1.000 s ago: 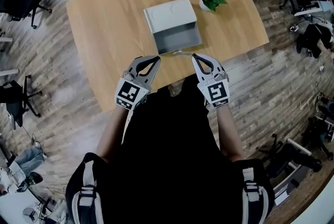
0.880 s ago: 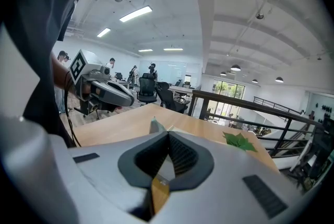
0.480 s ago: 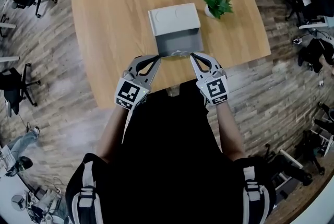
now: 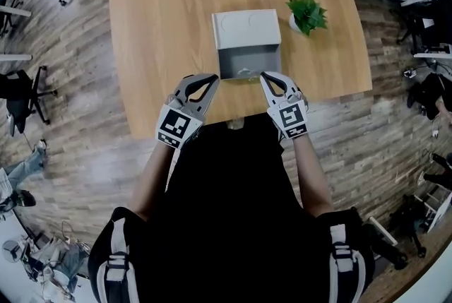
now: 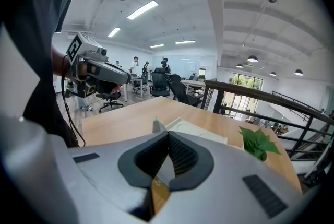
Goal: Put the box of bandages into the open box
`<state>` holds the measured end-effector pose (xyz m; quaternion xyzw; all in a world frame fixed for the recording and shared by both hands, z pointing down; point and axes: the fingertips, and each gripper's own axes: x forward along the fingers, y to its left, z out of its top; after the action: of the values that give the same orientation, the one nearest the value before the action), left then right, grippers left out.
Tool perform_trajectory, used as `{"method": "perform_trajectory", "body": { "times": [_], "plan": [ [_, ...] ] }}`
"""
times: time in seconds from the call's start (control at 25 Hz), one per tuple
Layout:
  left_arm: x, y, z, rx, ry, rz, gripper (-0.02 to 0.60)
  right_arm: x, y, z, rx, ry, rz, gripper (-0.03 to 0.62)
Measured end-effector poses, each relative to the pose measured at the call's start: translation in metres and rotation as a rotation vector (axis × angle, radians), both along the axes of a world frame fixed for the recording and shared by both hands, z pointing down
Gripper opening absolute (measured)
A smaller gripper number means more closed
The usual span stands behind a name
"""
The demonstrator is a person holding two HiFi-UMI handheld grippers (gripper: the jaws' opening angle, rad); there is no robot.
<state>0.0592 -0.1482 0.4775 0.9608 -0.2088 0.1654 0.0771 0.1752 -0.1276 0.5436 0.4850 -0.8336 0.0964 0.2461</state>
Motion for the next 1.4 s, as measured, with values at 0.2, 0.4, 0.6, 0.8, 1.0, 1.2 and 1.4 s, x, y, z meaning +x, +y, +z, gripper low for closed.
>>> {"method": "perform_trajectory", "body": {
  "times": [0.2,0.4,0.6,0.8,1.0,1.2,1.4],
  "plan": [
    [-0.002,-0.003,0.003,-0.007,-0.012,-0.037,0.023,-0.002,-0.008,0.015,-0.024,0.006,-0.038,0.025],
    [-0.002,-0.004,0.005,-0.014,-0.019,-0.066,0.023,-0.001,-0.012,0.028,-0.049,0.022,-0.081,0.025],
    [0.000,-0.004,0.008,-0.018,-0.026,-0.099,0.023,0.003,-0.018,0.043,-0.085,-0.017,-0.099,0.025],
    [0.001,-0.002,0.011,-0.031,-0.031,-0.137,0.023,-0.002,-0.020,0.056,-0.113,-0.013,-0.155,0.025],
    [-0.002,0.001,0.013,-0.045,-0.038,-0.177,0.023,-0.011,-0.021,0.072,-0.137,0.013,-0.219,0.025],
    [-0.007,0.000,0.018,-0.058,-0.049,-0.218,0.023,-0.012,-0.027,0.087,-0.149,0.052,-0.267,0.025],
    [-0.009,0.003,0.020,-0.064,-0.059,-0.241,0.023,-0.014,-0.026,0.102,-0.177,0.064,-0.300,0.025]
  ]
}}
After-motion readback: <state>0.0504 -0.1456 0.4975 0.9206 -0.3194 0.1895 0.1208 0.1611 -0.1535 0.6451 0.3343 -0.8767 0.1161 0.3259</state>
